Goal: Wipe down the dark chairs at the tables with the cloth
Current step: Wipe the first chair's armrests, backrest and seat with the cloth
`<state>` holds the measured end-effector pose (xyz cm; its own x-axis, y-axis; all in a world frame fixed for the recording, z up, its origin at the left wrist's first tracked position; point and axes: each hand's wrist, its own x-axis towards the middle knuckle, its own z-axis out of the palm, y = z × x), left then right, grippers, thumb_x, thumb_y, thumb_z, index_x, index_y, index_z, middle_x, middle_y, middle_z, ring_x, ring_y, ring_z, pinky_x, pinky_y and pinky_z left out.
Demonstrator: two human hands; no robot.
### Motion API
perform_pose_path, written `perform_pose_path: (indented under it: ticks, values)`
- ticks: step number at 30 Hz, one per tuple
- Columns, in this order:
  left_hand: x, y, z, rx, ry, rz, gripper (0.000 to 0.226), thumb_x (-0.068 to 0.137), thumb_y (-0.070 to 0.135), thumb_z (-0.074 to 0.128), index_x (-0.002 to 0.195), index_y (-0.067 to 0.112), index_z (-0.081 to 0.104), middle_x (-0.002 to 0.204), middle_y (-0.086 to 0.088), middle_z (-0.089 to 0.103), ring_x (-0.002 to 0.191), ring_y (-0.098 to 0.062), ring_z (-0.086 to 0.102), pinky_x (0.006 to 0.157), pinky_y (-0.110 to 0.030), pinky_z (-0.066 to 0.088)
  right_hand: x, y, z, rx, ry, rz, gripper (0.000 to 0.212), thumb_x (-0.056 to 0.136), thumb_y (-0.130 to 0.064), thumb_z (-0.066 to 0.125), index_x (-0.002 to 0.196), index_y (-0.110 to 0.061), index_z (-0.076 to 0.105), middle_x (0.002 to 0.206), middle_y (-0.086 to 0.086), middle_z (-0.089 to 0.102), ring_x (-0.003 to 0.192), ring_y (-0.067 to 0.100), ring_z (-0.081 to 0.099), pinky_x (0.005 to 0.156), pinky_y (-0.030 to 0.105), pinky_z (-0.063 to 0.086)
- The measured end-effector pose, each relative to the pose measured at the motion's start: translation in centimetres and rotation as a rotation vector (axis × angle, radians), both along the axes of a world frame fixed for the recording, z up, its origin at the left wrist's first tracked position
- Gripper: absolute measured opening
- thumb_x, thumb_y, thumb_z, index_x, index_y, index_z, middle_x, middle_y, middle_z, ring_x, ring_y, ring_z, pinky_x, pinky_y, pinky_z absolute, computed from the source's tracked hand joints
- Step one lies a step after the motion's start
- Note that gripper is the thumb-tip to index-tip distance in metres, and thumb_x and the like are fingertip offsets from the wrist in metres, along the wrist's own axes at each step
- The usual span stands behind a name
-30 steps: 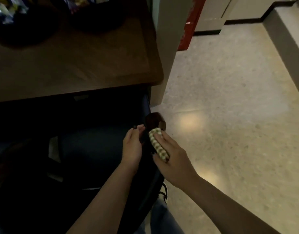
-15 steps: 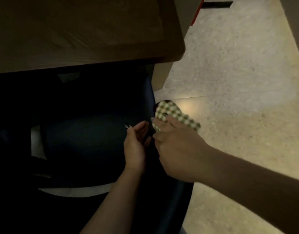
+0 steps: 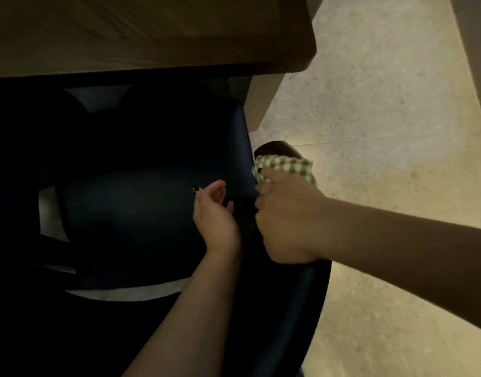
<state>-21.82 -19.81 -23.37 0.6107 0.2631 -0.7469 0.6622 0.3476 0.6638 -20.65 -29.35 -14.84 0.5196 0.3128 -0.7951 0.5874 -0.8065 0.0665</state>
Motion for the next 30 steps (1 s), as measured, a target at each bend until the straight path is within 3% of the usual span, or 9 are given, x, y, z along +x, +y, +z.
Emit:
perform_pose_path:
  ticks: [3, 6, 8, 10, 12, 15, 21, 24, 30]
  values:
    - [0.1, -0.1, 0.3, 0.001, -0.002, 0.004, 0.044, 0.105, 0.032, 0.026, 0.098, 0.016, 0.067, 0.113, -0.003, 0.068, 0.109, -0.011, 0.06, 0.08, -0.024, 0.046, -0.8, 0.2, 1.0, 0.008, -0.088, 0.007, 0.028, 0.095, -0.03, 0.045, 0.117, -0.022, 0.06, 0.124, 0.005, 0.059, 0.123, 0.03, 0.045, 0.107, 0.054, 0.023]
    - [0.1, -0.1, 0.3, -0.018, 0.004, -0.027, 0.04, 0.104, 0.026, 0.028, 0.098, 0.016, 0.066, 0.115, -0.005, 0.067, 0.11, -0.013, 0.06, 0.08, -0.025, 0.046, 1.8, 1.2, -0.6, -0.099, -0.081, -0.05, 0.043, 0.092, -0.04, 0.041, 0.13, -0.022, 0.053, 0.142, 0.008, 0.044, 0.139, 0.031, 0.024, 0.11, 0.065, 0.003]
    - [0.1, -0.2, 0.5, -0.016, -0.005, -0.08, 0.031, 0.102, 0.021, 0.035, 0.101, 0.018, 0.066, 0.112, -0.001, 0.067, 0.108, -0.012, 0.06, 0.081, -0.025, 0.047, 4.2, 0.3, -2.0, -0.046, -0.126, -0.322, 0.048, 0.088, -0.04, 0.043, 0.132, -0.021, 0.05, 0.146, 0.013, 0.037, 0.139, 0.036, 0.023, 0.111, 0.063, 0.012]
    - [0.0, -0.6, 0.7, 0.016, -0.05, -0.189, 0.022, 0.099, 0.016, 0.045, 0.103, 0.022, 0.065, 0.105, 0.007, 0.066, 0.103, -0.009, 0.06, 0.088, -0.028, 0.048, 6.0, -1.6, -3.1, 0.157, -0.18, -0.689, 0.036, 0.089, -0.04, 0.044, 0.115, -0.018, 0.058, 0.13, 0.016, 0.05, 0.121, 0.036, 0.044, 0.1, 0.046, 0.037]
    - [-0.5, -1.5, 1.2, 0.001, -0.098, -0.363, 0.023, 0.098, 0.018, 0.048, 0.113, 0.028, 0.062, 0.109, 0.012, 0.063, 0.105, -0.006, 0.058, 0.098, -0.031, 0.046, 6.5, -3.5, -3.7, 0.41, -0.157, -1.105, 0.025, 0.095, -0.035, 0.044, 0.093, -0.014, 0.057, 0.109, 0.014, 0.058, 0.103, 0.033, 0.055, 0.077, 0.031, 0.04]
    - [-1.2, -2.5, 1.8, -0.066, -0.146, -0.579, 0.039, 0.101, 0.024, 0.044, 0.14, 0.029, 0.047, 0.136, 0.004, 0.055, 0.123, -0.009, 0.051, 0.109, -0.032, 0.038, 5.5, -5.0, -3.7, 0.662, -0.111, -1.535, 0.025, 0.092, -0.03, 0.049, 0.091, -0.01, 0.063, 0.097, 0.013, 0.064, 0.086, 0.029, 0.059, 0.065, 0.03, 0.043]
    - [-0.9, -2.4, 2.4, -0.04, -0.202, -0.706, 0.044, 0.104, 0.02, 0.034, 0.147, 0.02, 0.04, 0.144, -0.004, 0.05, 0.131, -0.014, 0.047, 0.113, -0.038, 0.034, 1.4, -3.9, -3.6, 0.922, -0.328, -1.364, 0.033, 0.089, -0.02, 0.057, 0.12, -0.022, 0.066, 0.133, -0.006, 0.047, 0.121, 0.003, 0.042, 0.088, 0.003, 0.025]
    - [-0.8, -2.5, 2.5, 0.003, -0.216, -0.732, 0.046, 0.104, 0.022, 0.032, 0.15, 0.024, 0.035, 0.147, -0.001, 0.046, 0.134, -0.013, 0.044, 0.115, -0.04, 0.032, 1.6, -4.1, -4.2, 0.949, -0.32, -1.415, 0.034, 0.09, -0.021, 0.055, 0.122, -0.023, 0.064, 0.138, -0.004, 0.045, 0.125, 0.008, 0.041, 0.103, 0.018, 0.028]
    - [-0.9, -3.1, 2.9, 0.036, -0.186, -0.717, 0.047, 0.104, 0.029, 0.029, 0.15, 0.021, 0.035, 0.151, -0.001, 0.042, 0.139, -0.013, 0.037, 0.118, -0.04, 0.027, 4.3, -4.7, -4.7, 0.904, -0.218, -1.403, 0.03, 0.091, -0.029, 0.057, 0.117, -0.02, 0.068, 0.114, 0.001, 0.066, 0.101, 0.015, 0.059, 0.09, 0.029, 0.045]
